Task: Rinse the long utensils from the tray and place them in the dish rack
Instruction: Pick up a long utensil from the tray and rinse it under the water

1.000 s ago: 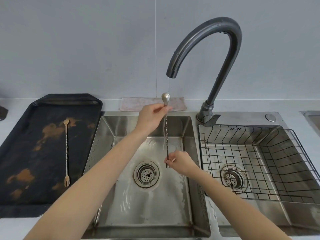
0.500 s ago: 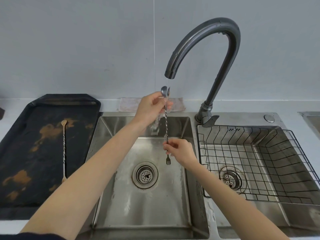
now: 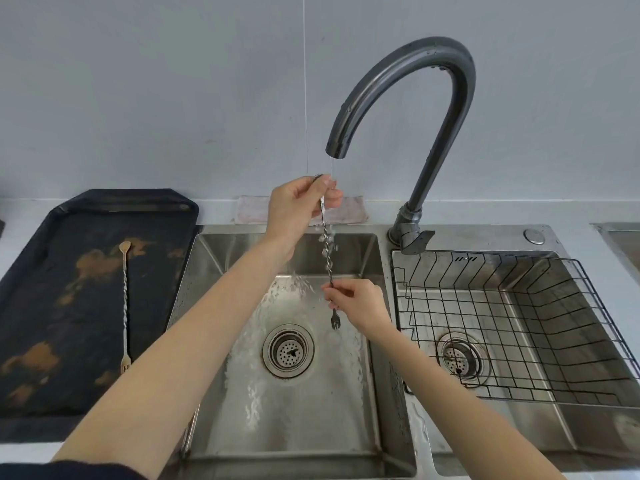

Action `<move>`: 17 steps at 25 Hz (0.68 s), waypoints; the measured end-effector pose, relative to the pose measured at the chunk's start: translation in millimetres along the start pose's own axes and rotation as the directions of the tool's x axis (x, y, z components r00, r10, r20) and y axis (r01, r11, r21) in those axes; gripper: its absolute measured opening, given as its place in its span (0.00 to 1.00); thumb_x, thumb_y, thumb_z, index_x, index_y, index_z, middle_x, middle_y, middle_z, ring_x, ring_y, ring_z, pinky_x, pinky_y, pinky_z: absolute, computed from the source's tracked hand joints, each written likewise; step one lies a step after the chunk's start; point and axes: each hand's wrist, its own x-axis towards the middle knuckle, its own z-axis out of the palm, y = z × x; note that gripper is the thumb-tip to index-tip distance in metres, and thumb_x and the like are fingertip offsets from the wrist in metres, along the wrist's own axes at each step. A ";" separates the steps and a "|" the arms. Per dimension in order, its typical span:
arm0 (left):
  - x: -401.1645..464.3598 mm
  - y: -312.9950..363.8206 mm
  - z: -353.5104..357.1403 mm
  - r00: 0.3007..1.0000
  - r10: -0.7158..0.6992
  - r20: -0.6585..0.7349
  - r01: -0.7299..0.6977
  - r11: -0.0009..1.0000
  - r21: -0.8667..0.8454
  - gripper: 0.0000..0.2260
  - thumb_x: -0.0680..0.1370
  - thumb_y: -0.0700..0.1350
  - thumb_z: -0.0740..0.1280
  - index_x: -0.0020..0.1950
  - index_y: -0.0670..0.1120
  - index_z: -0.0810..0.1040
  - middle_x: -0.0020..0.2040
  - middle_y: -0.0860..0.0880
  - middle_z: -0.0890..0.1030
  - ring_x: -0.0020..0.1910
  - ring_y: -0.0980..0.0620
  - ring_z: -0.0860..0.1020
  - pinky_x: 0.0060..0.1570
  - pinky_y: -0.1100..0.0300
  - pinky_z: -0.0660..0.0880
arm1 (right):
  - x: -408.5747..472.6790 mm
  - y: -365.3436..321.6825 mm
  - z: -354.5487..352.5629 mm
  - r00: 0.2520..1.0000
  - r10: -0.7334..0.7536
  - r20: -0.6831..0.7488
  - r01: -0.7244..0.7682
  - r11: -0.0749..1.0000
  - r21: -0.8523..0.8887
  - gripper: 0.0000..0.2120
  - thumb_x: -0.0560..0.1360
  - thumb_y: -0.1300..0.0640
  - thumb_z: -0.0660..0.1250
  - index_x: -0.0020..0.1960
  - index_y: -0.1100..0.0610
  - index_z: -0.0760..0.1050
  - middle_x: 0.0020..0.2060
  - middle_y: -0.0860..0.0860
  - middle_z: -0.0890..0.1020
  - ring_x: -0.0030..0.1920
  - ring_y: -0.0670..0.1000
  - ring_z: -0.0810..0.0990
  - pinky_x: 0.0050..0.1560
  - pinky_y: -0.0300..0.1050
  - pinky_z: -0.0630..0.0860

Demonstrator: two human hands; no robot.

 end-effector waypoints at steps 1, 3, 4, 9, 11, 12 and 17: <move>0.0 -0.4 0.7 1.000 -0.002 0.014 0.002 1.000 0.006 0.07 0.76 0.46 0.64 0.41 0.50 0.80 0.31 0.57 0.84 0.34 0.61 0.83 0.40 0.69 0.78 | 0.5 -0.7 0.1 1.000 -0.004 -0.002 0.004 1.000 -0.003 0.06 0.74 0.60 0.67 0.47 0.59 0.82 0.37 0.51 0.83 0.31 0.38 0.77 0.45 0.36 0.79; -8.0 -10.3 3.4 0.995 -0.045 0.085 0.036 0.994 0.106 0.07 0.76 0.46 0.64 0.45 0.47 0.81 0.37 0.55 0.84 0.33 0.63 0.82 0.40 0.69 0.77 | 2.9 -3.1 0.1 1.000 -0.010 -0.015 0.010 1.000 0.010 0.07 0.74 0.61 0.66 0.48 0.61 0.81 0.37 0.53 0.83 0.32 0.39 0.77 0.47 0.40 0.79; -12.3 -15.6 5.0 0.991 -0.066 0.118 0.046 0.985 0.165 0.08 0.77 0.46 0.63 0.48 0.45 0.81 0.40 0.53 0.84 0.33 0.64 0.81 0.38 0.70 0.76 | 4.4 -4.1 -0.5 1.000 -0.004 -0.026 0.005 0.999 0.033 0.07 0.74 0.61 0.66 0.49 0.61 0.81 0.37 0.52 0.82 0.32 0.40 0.77 0.46 0.39 0.78; -9.3 -5.9 6.3 0.988 -0.038 0.152 0.003 0.974 0.226 0.13 0.79 0.46 0.58 0.56 0.43 0.78 0.47 0.50 0.82 0.32 0.65 0.81 0.43 0.66 0.78 | 6.7 -0.3 -5.7 0.998 0.042 -0.041 -0.041 0.999 0.022 0.08 0.75 0.59 0.66 0.52 0.58 0.80 0.41 0.50 0.83 0.34 0.39 0.78 0.38 0.31 0.76; -8.9 -0.3 8.6 0.977 -0.040 0.211 -0.011 0.972 0.235 0.14 0.80 0.48 0.55 0.59 0.46 0.76 0.48 0.52 0.81 0.36 0.65 0.81 0.46 0.65 0.77 | 7.8 0.8 -6.5 0.997 0.061 -0.038 -0.061 0.998 0.001 0.08 0.75 0.58 0.66 0.51 0.56 0.81 0.43 0.51 0.84 0.34 0.39 0.78 0.34 0.28 0.74; -9.8 0.7 9.4 0.972 -0.040 0.231 -0.017 0.971 0.240 0.14 0.80 0.48 0.55 0.60 0.47 0.76 0.48 0.53 0.81 0.37 0.65 0.81 0.45 0.66 0.77 | 8.5 0.6 -6.3 0.997 0.069 -0.036 -0.070 0.998 -0.004 0.08 0.75 0.57 0.66 0.51 0.56 0.80 0.44 0.51 0.84 0.34 0.39 0.78 0.29 0.25 0.72; -7.1 6.6 1.9 0.974 -0.030 0.227 -0.013 0.983 0.183 0.08 0.78 0.46 0.60 0.50 0.50 0.79 0.44 0.55 0.83 0.36 0.65 0.82 0.41 0.67 0.77 | 14.7 -12.5 -6.5 0.998 -0.031 -0.045 0.029 0.998 -0.049 0.10 0.75 0.56 0.65 0.53 0.59 0.80 0.45 0.55 0.85 0.43 0.48 0.84 0.39 0.31 0.77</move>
